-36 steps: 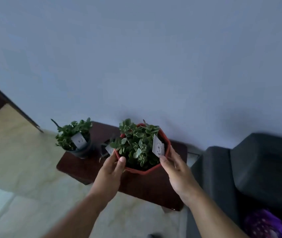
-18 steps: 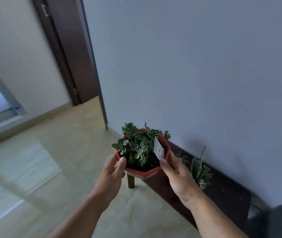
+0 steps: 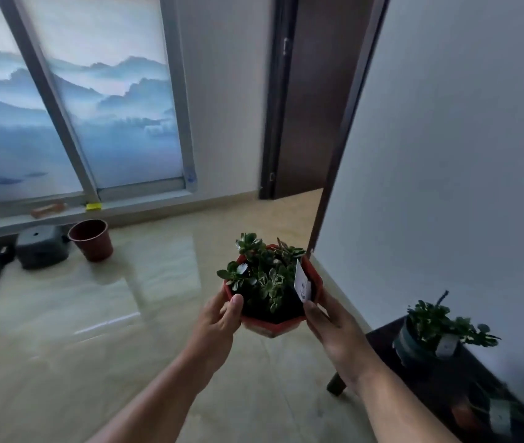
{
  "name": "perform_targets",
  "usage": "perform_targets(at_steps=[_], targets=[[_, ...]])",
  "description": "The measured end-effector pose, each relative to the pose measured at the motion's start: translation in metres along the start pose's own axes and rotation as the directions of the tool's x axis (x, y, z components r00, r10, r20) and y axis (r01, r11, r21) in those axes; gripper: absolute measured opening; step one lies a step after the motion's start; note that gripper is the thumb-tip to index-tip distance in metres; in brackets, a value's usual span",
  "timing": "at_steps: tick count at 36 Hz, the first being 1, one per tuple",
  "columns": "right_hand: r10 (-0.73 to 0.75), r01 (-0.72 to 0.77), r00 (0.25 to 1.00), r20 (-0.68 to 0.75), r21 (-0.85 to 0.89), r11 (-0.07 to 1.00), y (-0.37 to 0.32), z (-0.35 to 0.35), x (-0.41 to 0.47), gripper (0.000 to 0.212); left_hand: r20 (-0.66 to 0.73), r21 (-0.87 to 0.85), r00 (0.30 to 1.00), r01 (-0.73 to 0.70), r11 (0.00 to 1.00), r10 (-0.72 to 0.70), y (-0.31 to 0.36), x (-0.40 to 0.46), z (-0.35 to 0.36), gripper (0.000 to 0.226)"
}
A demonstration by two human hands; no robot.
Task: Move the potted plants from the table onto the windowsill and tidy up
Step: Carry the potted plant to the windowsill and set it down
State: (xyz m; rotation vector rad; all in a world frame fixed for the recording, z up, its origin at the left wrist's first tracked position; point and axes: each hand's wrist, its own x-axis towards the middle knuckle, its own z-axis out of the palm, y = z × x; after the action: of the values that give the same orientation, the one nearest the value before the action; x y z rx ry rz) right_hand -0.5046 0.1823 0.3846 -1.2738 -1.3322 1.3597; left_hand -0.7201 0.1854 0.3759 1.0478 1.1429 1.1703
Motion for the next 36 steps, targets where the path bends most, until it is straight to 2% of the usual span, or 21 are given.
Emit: perform_targets(at_steps=[5, 17, 24, 29, 36], targets=[[0.002, -0.004, 0.993, 0.117, 0.019, 1.000, -0.003, 0.044, 0.067, 0.050, -0.068, 0.009, 0.998, -0.007, 1.000, 0.008, 0.001, 0.036, -0.057, 0.029], [0.027, -0.049, 0.968, 0.248, 0.082, 0.995, 0.000, 0.125, 0.275, 0.046, -0.219, 0.022, 0.974, 0.062, 0.998, -0.055, 0.011, 0.192, -0.169, 0.036], [0.039, -0.059, 0.941, 0.335, 0.050, 0.997, -0.023, 0.179, 0.379, 0.043, -0.303, -0.005, 0.952, 0.031, 0.999, -0.031, 0.031, 0.263, -0.234, 0.028], [0.046, -0.060, 0.932, 0.359, 0.028, 0.998, -0.036, 0.218, 0.439, 0.041, -0.333, -0.029, 0.943, 0.017, 0.999, -0.025, 0.045, 0.308, -0.278, 0.029], [0.061, -0.054, 0.925, 0.375, -0.030, 0.998, -0.054, 0.308, 0.550, 0.040, -0.360, -0.101, 0.932, 0.010, 0.995, -0.046, 0.052, 0.401, -0.386, 0.026]])
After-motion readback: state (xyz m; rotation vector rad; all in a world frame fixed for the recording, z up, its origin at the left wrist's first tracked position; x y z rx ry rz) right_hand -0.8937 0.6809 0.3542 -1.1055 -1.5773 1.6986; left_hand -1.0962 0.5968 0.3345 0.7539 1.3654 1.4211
